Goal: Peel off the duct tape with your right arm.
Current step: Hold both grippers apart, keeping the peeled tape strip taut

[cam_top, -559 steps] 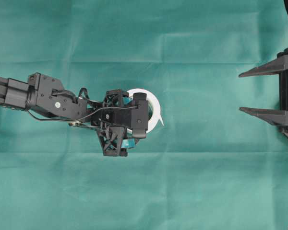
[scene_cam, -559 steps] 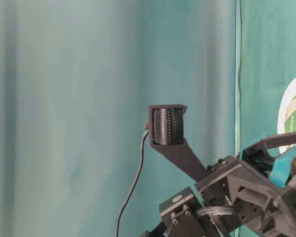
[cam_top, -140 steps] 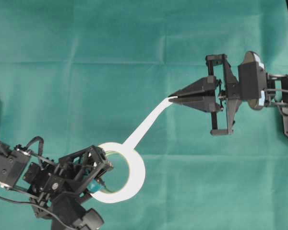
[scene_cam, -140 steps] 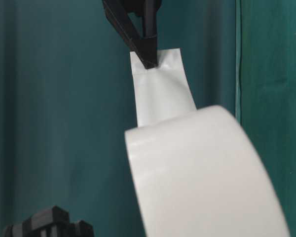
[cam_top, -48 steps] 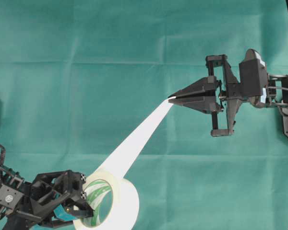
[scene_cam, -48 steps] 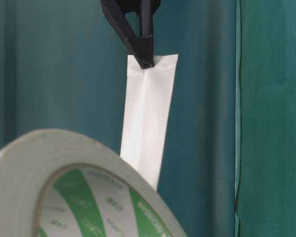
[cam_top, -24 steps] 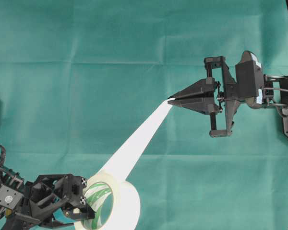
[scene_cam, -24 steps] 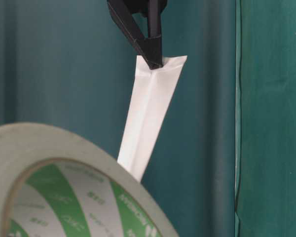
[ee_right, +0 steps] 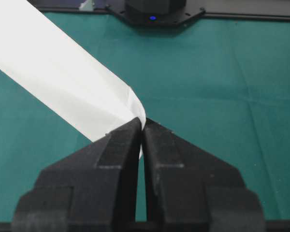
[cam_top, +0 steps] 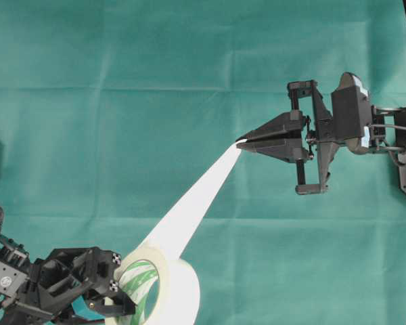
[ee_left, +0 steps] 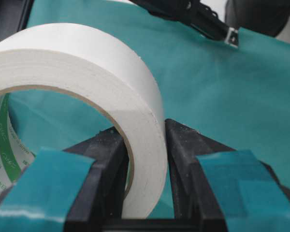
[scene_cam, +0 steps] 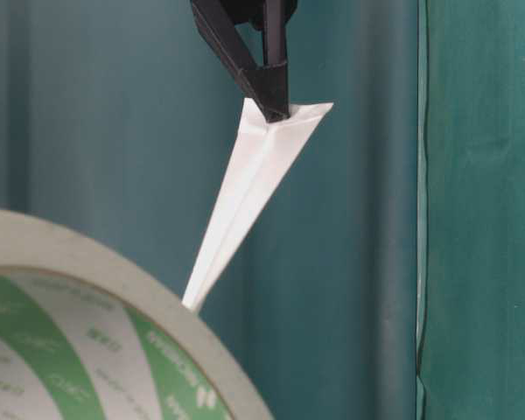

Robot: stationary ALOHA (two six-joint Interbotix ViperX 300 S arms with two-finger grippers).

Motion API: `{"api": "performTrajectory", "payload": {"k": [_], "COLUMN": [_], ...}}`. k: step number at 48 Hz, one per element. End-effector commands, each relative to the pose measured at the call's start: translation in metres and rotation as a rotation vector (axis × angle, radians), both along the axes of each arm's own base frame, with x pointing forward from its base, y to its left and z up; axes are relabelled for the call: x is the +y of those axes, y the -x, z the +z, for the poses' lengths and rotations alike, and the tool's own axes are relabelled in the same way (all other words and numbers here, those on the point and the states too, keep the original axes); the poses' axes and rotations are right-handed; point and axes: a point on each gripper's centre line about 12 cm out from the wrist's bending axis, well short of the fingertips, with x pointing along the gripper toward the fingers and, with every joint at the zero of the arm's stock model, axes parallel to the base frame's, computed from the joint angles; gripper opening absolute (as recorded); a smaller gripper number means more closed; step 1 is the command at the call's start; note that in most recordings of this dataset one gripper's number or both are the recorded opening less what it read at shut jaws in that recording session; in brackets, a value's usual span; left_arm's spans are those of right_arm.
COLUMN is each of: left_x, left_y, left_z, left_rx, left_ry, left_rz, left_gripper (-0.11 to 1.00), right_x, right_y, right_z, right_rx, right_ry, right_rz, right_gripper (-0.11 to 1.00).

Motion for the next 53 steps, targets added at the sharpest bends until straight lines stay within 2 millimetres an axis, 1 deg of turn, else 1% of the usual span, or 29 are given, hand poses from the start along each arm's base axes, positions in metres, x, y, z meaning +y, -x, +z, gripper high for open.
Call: {"api": "performTrajectory", "payload": {"k": [1, 15, 53], "left_x": [-0.0230, -0.0248, -0.0247], "left_y": [0.0162, 0.0167, 0.0158], "left_z": [0.0345, 0.0370, 0.0312], "left_rx": [-0.088, -0.104, -0.128], "left_ry": [0.064, 0.076, 0.096], "left_rz": [-0.078, -0.082, -0.078], "left_gripper": [0.21, 0.21, 0.21], "right_x": [-0.0085, -0.0091, -0.0089], "right_y": [0.0003, -0.0009, -0.0025], "right_z": [0.0005, -0.0047, -0.0008], "right_rx": [0.001, 0.017, 0.001], "right_ry": [-0.006, -0.008, -0.001], "right_rz": [-0.030, -0.033, -0.029], "right_gripper": [-0.09, -0.09, -0.09]}}
